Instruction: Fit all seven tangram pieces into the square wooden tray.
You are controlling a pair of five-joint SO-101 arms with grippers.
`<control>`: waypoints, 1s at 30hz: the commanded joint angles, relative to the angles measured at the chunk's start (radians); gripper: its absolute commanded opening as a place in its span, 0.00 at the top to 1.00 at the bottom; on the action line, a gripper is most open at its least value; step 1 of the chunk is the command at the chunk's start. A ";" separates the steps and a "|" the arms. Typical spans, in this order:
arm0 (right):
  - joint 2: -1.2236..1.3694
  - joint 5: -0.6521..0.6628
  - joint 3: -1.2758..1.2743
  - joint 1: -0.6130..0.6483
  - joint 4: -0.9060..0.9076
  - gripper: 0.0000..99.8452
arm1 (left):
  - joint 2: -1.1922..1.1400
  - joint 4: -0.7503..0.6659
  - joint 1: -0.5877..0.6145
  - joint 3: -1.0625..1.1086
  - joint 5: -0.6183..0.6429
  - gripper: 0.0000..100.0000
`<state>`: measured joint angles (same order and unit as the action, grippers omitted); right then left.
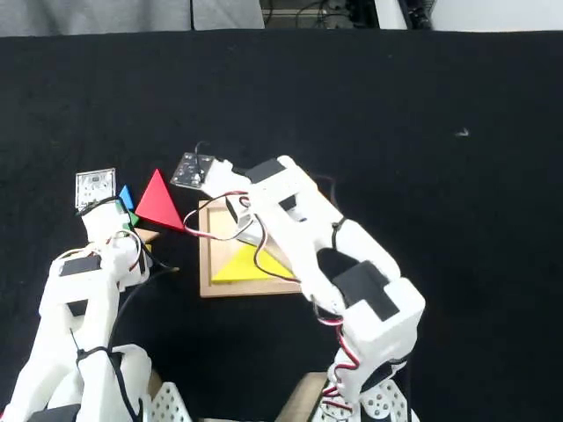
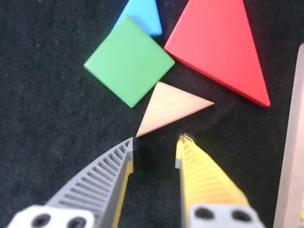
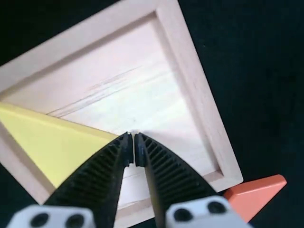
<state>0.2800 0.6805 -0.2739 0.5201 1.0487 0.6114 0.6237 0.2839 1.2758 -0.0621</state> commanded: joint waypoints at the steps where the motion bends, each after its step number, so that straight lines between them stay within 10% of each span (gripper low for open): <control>1: -0.001 0.000 0.050 -0.012 0.000 0.99 | 0.009 -0.015 -0.001 -0.059 0.006 0.85; 30: -0.355 -0.072 0.223 -0.127 0.328 0.99 | 0.009 -0.015 -0.001 -0.065 0.006 0.84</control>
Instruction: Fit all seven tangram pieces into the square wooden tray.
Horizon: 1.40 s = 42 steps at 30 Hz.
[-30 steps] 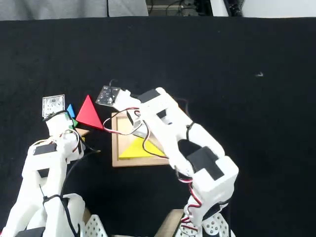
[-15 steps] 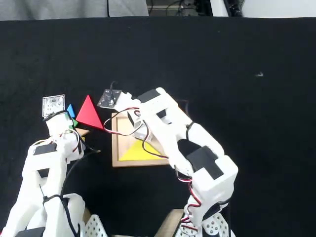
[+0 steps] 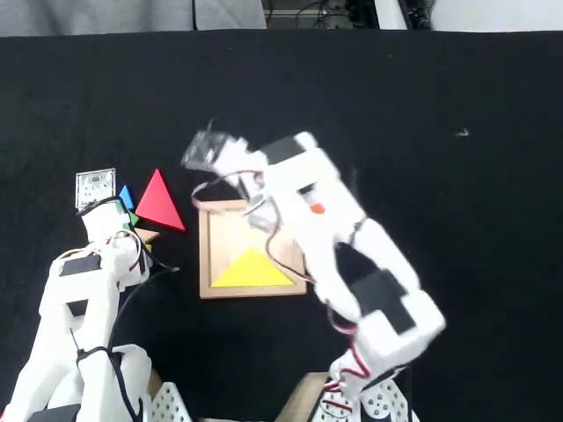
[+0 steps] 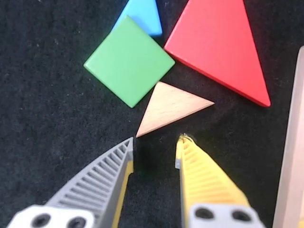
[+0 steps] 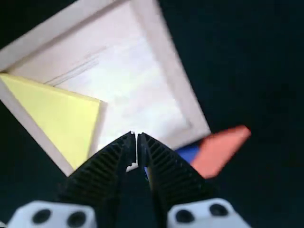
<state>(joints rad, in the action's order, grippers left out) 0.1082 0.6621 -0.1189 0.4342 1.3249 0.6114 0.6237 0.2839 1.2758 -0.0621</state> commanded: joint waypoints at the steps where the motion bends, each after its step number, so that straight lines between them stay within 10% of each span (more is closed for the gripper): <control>1: -0.240 -0.069 0.059 -0.051 0.063 0.99 | 0.009 -0.015 -0.001 -0.067 0.006 0.84; 17: -0.601 -0.430 -0.785 -0.338 -0.534 0.99 | 0.009 -0.008 0.001 -0.068 0.000 0.84; 28: -0.601 -0.425 -0.923 -0.384 -0.766 0.99 | -0.068 0.420 -0.074 -0.595 0.118 0.84; 42: -0.599 -0.425 -0.929 -0.382 -0.770 0.99 | -0.620 0.371 -0.128 -0.883 0.381 0.84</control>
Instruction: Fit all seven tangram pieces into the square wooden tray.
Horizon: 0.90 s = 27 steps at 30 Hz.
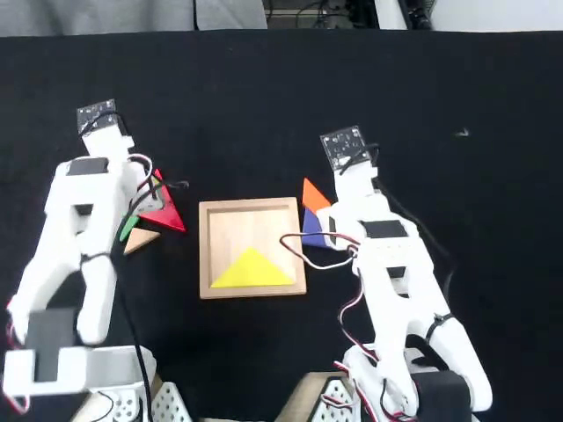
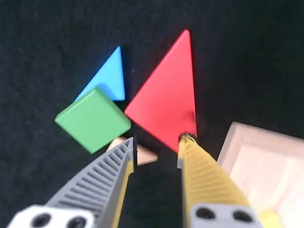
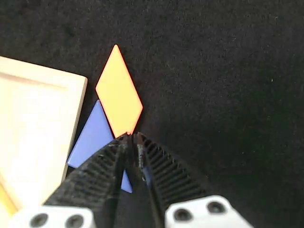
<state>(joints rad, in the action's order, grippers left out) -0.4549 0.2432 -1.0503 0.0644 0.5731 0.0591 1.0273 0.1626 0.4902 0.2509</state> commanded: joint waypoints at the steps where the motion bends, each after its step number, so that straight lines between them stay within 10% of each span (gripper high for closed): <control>1: -0.036 -0.005 0.002 -0.012 -0.018 0.99 | -0.084 -0.043 -0.007 -0.104 0.068 0.84; 27: -0.036 -0.005 -0.002 0.028 -0.018 0.99 | -0.193 -0.115 0.099 -0.104 0.097 0.73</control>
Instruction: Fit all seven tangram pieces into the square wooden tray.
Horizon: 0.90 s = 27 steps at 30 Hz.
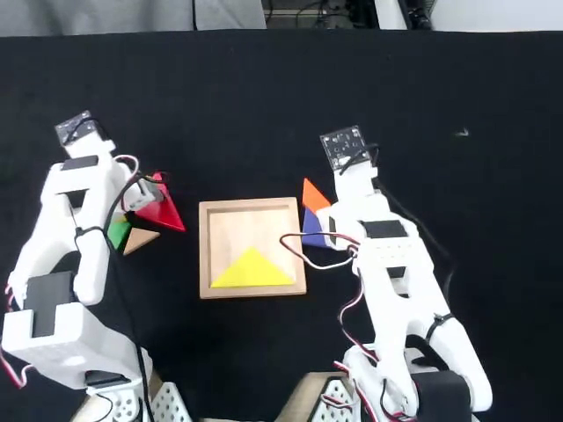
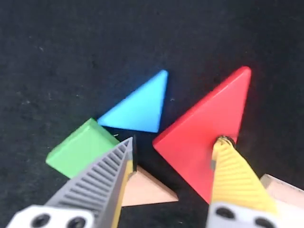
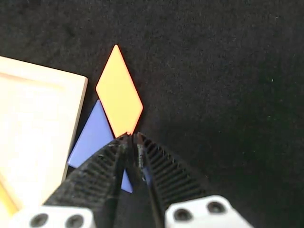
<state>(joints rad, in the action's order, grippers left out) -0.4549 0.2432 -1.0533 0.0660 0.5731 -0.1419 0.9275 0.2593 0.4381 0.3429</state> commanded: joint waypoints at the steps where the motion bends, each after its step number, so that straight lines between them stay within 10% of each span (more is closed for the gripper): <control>1: -0.036 -0.005 -0.005 0.037 -0.020 0.99 | 0.008 -0.015 -0.005 -0.051 0.005 0.73; 27: -0.036 0.044 -0.013 0.048 -0.018 0.99 | -0.207 0.120 -0.076 -0.266 0.014 0.73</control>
<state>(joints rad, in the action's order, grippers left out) -0.4549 0.2785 -1.0717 0.0982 0.5700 -0.3445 1.0334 0.1979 0.2140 0.3475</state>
